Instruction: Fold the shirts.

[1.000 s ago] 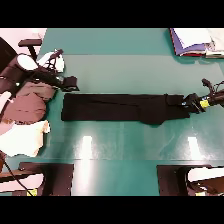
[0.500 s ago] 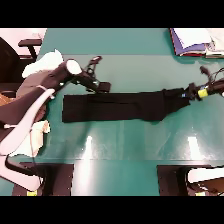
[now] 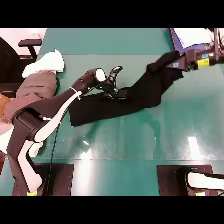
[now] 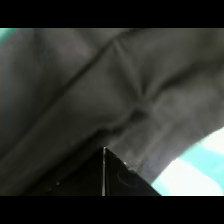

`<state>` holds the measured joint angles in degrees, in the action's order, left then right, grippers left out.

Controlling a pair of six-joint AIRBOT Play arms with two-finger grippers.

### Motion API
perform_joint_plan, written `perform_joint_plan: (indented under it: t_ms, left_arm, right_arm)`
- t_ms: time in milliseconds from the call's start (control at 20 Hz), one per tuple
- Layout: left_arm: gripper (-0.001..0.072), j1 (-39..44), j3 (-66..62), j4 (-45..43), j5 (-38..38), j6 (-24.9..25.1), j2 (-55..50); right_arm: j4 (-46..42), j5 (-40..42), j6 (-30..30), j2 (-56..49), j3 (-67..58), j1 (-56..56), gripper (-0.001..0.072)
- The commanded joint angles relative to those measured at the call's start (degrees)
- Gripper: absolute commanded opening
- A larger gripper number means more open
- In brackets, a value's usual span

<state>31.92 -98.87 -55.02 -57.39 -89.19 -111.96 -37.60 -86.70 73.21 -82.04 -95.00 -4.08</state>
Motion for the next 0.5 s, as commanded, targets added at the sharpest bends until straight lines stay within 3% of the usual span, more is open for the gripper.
perform_joint_plan:
  t_ms: [0,200,450]
  left_arm:
    - [0.0029,0.52,-0.9,-0.31,1.57,-0.83,-1.18]
    - [0.0029,0.02,-1.55,-0.76,1.77,-0.76,-1.07]
    - [0.0029,-6.36,-4.22,-9.33,-7.04,-0.44,4.42]
  right_arm:
    - [0.59,2.34,2.45,0.7,-5.11,-6.95,0.0022]
    - [0.57,3.28,2.82,0.5,-6.08,-11.06,0.0022]
    - [0.63,3.78,2.75,-0.48,-6.08,-13.18,0.0022]
